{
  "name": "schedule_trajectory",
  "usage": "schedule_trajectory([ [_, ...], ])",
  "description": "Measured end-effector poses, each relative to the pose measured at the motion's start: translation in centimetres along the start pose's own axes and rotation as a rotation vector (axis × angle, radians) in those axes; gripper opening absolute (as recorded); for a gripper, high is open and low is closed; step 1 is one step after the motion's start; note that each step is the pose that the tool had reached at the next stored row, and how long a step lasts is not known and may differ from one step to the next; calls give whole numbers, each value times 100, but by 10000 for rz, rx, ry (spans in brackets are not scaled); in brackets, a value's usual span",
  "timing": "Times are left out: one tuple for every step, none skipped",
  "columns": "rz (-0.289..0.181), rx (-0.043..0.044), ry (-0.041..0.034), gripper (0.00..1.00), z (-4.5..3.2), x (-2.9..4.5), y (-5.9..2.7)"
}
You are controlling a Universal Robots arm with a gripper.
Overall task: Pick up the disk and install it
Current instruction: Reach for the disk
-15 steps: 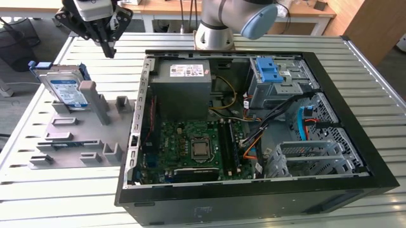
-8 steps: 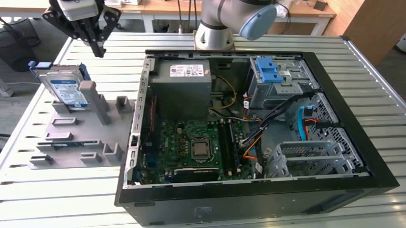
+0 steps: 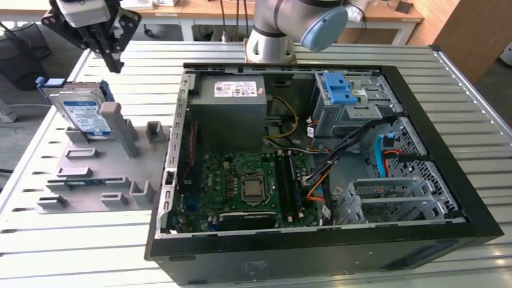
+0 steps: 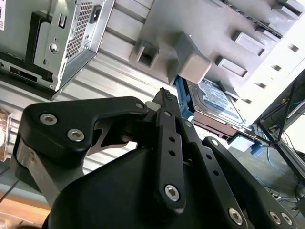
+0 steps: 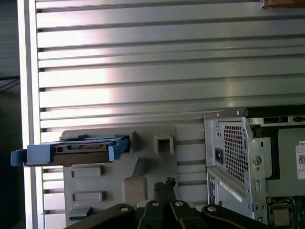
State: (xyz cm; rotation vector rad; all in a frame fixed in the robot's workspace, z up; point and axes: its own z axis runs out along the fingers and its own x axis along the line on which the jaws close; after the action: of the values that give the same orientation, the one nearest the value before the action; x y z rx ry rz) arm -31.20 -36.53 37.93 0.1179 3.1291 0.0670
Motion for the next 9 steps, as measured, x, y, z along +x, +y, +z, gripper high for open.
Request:
schedule_trajectory([
  [-33, 0, 5, 11, 1, 8, 0],
  [-96, -1, 8, 11, 4, 14, -1],
  [-198, -2, 14, 11, 6, 16, -1],
  [-310, -2, 19, 11, 8, 20, -2],
  [-410, -3, 23, 11, 10, 24, -2],
  [-494, -3, 28, 11, 12, 31, -2],
  [-536, -1, 33, 11, 13, 48, -3],
  [-544, -3, 32, 11, 15, 75, -1],
  [-545, -3, 32, 11, 18, 112, 2],
])
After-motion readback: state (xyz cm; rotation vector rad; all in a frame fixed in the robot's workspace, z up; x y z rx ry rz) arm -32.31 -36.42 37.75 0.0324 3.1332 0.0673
